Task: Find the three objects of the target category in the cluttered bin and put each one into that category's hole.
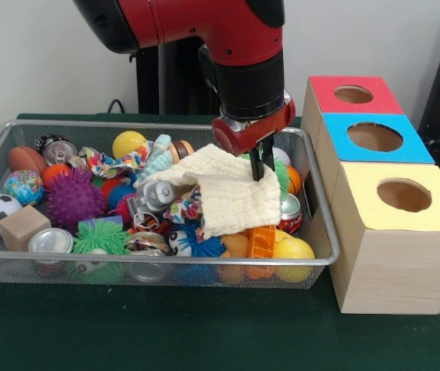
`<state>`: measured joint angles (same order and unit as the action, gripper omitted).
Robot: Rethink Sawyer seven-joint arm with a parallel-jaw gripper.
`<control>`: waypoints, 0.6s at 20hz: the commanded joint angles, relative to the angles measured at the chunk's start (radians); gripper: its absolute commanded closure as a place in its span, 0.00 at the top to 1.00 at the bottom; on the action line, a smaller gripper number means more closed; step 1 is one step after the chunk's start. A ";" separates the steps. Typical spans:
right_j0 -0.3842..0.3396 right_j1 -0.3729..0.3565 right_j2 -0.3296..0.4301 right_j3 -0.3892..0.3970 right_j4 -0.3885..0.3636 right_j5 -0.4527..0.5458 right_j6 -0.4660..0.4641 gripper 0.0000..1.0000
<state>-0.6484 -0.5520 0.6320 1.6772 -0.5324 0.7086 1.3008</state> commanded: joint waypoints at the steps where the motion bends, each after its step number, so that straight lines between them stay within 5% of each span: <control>1: -0.010 0.026 0.016 0.003 0.001 -0.007 -0.018 0.00; 12: -0.005 0.019 -0.018 0.003 -0.028 0.027 -0.032 0.00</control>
<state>-0.6479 -0.5520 0.6320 1.6772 -0.5327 0.7086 1.3008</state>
